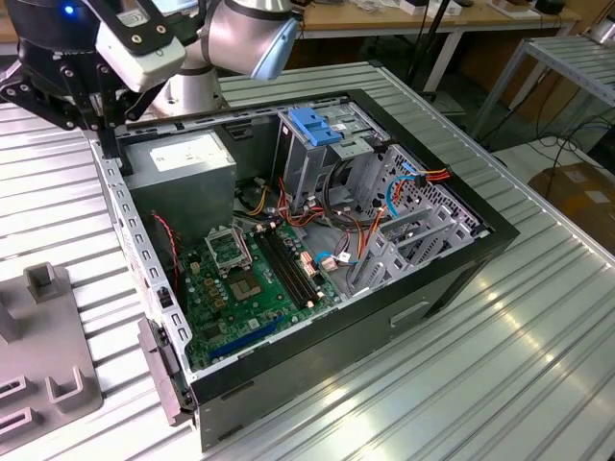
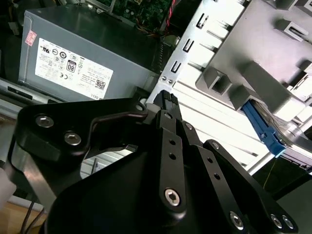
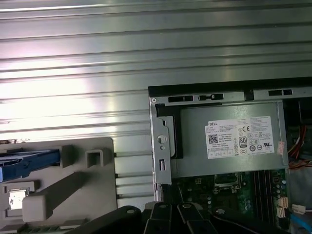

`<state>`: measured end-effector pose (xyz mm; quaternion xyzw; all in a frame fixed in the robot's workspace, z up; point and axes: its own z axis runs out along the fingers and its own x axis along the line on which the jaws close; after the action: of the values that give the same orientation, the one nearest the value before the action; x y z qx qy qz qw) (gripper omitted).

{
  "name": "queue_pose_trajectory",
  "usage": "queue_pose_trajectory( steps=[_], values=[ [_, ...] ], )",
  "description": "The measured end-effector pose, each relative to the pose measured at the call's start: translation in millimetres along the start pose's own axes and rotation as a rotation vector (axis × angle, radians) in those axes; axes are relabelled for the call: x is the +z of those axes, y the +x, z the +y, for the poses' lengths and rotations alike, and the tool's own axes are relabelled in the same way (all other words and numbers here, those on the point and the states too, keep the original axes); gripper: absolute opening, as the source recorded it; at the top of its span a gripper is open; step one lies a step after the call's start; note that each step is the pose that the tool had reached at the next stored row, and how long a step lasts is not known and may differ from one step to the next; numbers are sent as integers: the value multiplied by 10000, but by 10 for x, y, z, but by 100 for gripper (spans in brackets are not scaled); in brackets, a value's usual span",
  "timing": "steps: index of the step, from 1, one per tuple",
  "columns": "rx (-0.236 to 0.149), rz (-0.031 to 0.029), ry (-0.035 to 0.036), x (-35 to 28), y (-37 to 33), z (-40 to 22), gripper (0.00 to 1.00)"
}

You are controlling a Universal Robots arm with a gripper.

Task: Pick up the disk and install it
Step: 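Reach for the disk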

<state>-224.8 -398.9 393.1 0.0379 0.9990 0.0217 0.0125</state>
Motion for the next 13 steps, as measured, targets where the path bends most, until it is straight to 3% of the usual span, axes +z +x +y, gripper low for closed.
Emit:
queue_pose_trajectory(
  steps=[13],
  values=[
    [-1,8,1,-7,291,-21,10]
  ],
)
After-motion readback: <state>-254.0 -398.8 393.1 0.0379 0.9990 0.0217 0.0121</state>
